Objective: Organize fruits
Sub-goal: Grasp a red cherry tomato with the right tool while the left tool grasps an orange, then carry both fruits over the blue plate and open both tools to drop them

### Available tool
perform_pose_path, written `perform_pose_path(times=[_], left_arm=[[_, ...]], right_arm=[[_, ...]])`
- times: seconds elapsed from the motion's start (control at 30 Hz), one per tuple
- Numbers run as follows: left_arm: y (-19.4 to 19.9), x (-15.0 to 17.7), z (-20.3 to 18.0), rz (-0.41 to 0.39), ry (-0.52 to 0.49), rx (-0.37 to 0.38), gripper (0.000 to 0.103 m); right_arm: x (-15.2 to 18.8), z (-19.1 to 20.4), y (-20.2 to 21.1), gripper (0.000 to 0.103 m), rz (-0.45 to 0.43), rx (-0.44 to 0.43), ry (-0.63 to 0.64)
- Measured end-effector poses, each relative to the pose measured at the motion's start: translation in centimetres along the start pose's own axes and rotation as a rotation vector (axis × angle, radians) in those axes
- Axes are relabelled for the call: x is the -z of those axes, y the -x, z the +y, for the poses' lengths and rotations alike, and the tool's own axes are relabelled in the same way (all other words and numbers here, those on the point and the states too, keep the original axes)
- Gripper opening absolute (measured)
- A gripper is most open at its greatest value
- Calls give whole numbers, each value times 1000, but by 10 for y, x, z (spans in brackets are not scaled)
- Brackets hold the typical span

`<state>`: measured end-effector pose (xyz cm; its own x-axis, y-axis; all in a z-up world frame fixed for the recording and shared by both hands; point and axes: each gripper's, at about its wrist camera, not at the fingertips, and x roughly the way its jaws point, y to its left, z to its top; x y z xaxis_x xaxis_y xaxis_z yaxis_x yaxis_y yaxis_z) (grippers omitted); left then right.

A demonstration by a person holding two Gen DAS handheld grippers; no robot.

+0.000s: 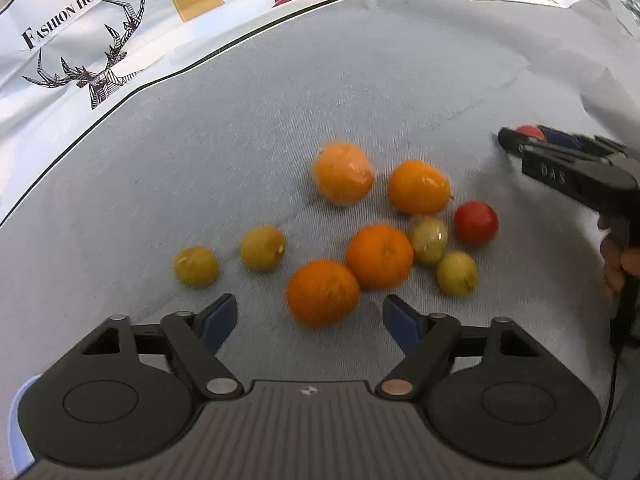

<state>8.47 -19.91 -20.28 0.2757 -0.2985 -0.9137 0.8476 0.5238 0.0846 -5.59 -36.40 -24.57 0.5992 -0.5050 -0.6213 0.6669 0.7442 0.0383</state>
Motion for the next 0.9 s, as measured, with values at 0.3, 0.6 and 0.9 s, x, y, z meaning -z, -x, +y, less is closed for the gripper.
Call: perform_pose_path(times=[0.3, 0.6, 0.9], left_arm=[[19, 3, -8, -39, 26, -11, 39], [136, 40, -1, -110, 199, -13, 39], [228, 136, 27, -63, 373, -77, 39]], right_arm=[[-3, -8, 6, 33, -19, -3, -35], [-18, -43, 71, 34, -140, 64, -180], [-9, 19, 199, 34, -17, -341, -197]])
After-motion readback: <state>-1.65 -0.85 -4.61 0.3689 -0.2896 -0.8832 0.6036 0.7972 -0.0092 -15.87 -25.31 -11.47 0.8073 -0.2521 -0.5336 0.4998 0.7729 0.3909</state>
